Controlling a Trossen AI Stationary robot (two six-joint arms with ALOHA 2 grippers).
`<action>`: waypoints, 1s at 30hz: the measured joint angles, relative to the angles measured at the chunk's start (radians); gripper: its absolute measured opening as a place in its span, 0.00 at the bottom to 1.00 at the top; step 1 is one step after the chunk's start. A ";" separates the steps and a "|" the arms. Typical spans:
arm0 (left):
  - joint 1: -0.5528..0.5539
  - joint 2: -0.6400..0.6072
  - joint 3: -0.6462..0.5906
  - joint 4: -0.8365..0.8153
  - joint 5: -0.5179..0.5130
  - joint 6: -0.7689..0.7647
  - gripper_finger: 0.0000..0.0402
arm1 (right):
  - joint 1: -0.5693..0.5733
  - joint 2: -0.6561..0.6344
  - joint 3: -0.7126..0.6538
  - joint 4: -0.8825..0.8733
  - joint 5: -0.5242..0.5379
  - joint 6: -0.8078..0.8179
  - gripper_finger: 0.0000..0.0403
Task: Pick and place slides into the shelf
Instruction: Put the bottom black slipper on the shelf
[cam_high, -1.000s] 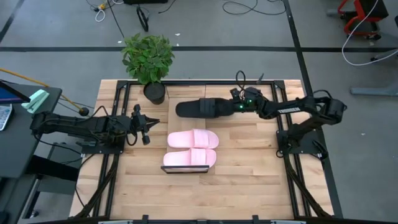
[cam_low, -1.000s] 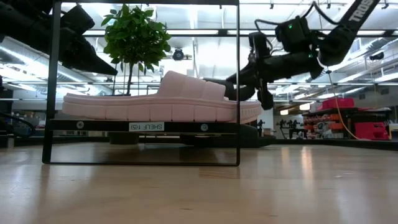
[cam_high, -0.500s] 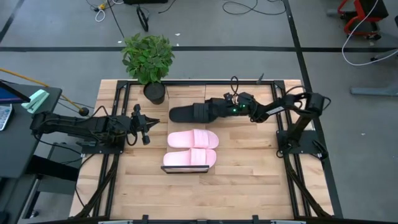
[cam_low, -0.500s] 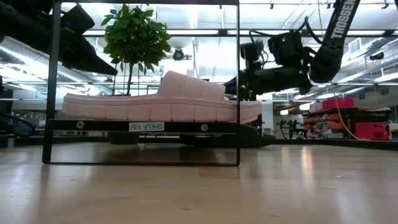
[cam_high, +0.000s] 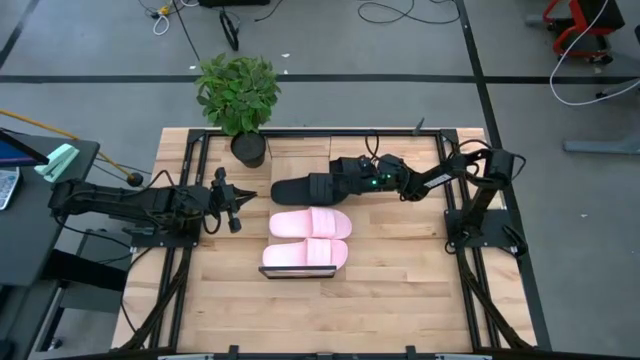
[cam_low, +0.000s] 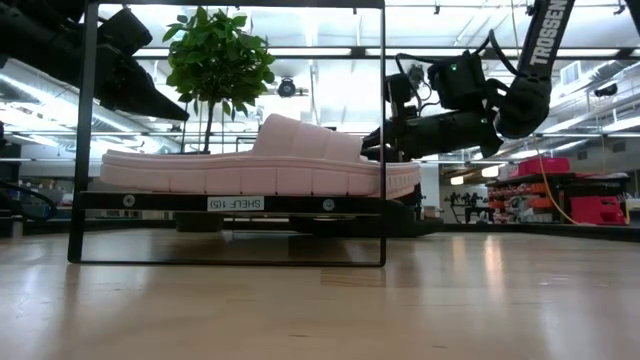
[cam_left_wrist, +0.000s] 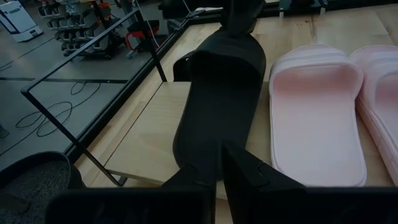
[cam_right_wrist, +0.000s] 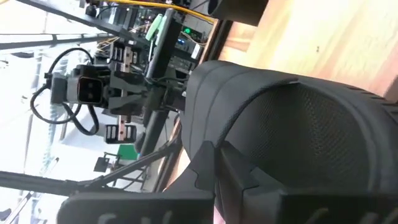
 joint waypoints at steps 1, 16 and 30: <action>0.000 0.000 0.000 0.000 0.000 0.000 0.07 | 0.001 0.000 0.000 -0.009 -0.002 0.004 0.01; 0.000 0.000 0.000 -0.001 0.000 0.002 0.06 | 0.005 -0.002 0.002 -0.095 -0.081 0.028 0.01; 0.000 0.000 0.000 -0.001 0.000 0.006 0.07 | -0.015 -0.003 0.003 -0.158 -0.109 0.015 0.01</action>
